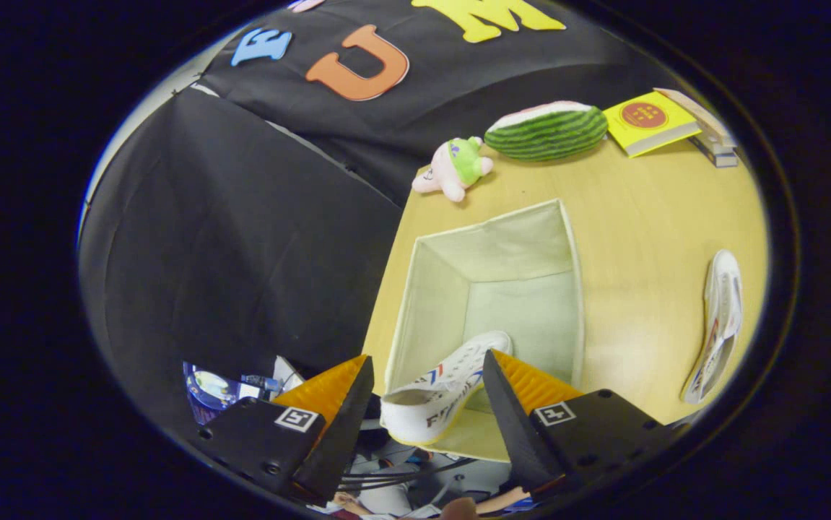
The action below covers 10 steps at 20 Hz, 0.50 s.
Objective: Open the storage box then place both shoes into the box .Put the left shoe in first, then the right shoe, with the right side of both shoes facing outward in a uniform manner.
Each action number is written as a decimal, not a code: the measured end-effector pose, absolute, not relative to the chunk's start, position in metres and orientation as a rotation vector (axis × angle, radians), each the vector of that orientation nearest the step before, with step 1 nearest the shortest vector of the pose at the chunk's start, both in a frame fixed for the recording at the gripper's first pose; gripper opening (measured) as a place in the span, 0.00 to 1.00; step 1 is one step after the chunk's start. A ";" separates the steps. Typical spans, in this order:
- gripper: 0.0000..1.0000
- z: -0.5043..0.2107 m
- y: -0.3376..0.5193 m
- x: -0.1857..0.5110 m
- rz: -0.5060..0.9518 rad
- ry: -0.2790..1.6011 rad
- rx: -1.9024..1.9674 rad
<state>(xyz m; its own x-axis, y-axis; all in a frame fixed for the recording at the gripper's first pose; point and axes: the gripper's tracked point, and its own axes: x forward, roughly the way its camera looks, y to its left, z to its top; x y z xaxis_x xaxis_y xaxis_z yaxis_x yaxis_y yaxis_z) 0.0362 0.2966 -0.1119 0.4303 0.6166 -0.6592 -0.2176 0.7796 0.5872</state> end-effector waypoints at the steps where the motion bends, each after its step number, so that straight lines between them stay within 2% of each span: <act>1: 0.93 -0.109 0.281 0.036 0.528 0.977 0.430; 7: 0.93 -0.104 0.152 0.041 0.373 0.845 0.248; 10: 0.94 -0.125 0.090 0.032 0.294 0.883 0.200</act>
